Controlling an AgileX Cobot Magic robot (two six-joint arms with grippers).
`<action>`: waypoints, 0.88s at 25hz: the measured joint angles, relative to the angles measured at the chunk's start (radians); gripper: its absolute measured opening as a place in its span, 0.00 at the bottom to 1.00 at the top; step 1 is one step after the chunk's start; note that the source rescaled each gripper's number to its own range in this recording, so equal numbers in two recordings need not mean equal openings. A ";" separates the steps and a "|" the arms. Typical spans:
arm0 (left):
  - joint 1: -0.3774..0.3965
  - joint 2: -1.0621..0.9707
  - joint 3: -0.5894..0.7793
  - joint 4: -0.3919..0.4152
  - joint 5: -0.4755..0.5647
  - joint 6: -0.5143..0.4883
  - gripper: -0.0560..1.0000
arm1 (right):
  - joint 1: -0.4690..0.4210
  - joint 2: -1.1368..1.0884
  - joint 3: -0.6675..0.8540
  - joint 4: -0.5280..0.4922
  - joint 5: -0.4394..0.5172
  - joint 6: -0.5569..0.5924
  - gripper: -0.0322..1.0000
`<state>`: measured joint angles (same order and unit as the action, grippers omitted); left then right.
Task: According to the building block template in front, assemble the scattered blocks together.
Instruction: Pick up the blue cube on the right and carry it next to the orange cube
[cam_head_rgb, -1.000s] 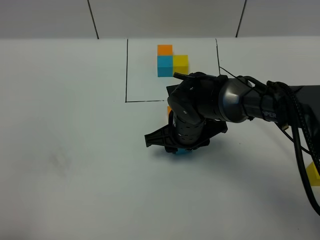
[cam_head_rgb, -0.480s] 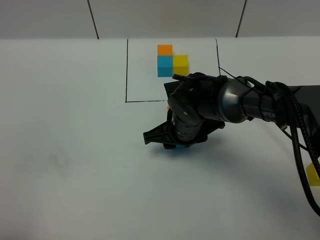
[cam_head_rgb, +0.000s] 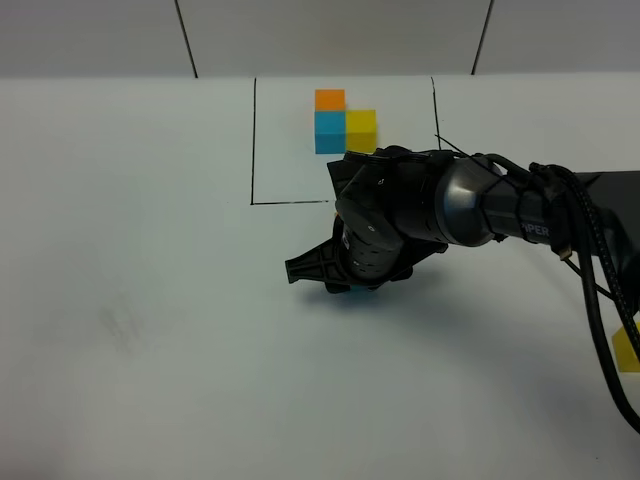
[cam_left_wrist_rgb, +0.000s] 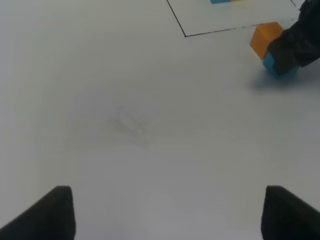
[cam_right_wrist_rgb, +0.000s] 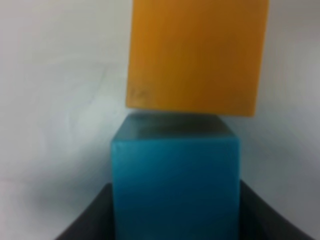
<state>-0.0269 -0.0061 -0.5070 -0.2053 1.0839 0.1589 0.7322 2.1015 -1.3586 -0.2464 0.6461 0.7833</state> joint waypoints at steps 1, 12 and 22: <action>0.000 0.000 0.000 0.000 0.000 0.000 0.67 | 0.000 0.000 0.000 -0.004 0.000 0.005 0.03; 0.000 0.000 0.000 0.000 0.000 0.000 0.67 | 0.000 0.001 0.000 -0.008 -0.014 0.012 0.03; 0.000 0.000 0.000 0.000 0.000 0.000 0.67 | 0.000 0.011 -0.004 -0.011 -0.024 0.012 0.03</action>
<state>-0.0269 -0.0061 -0.5070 -0.2053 1.0839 0.1589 0.7322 2.1124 -1.3629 -0.2574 0.6224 0.7951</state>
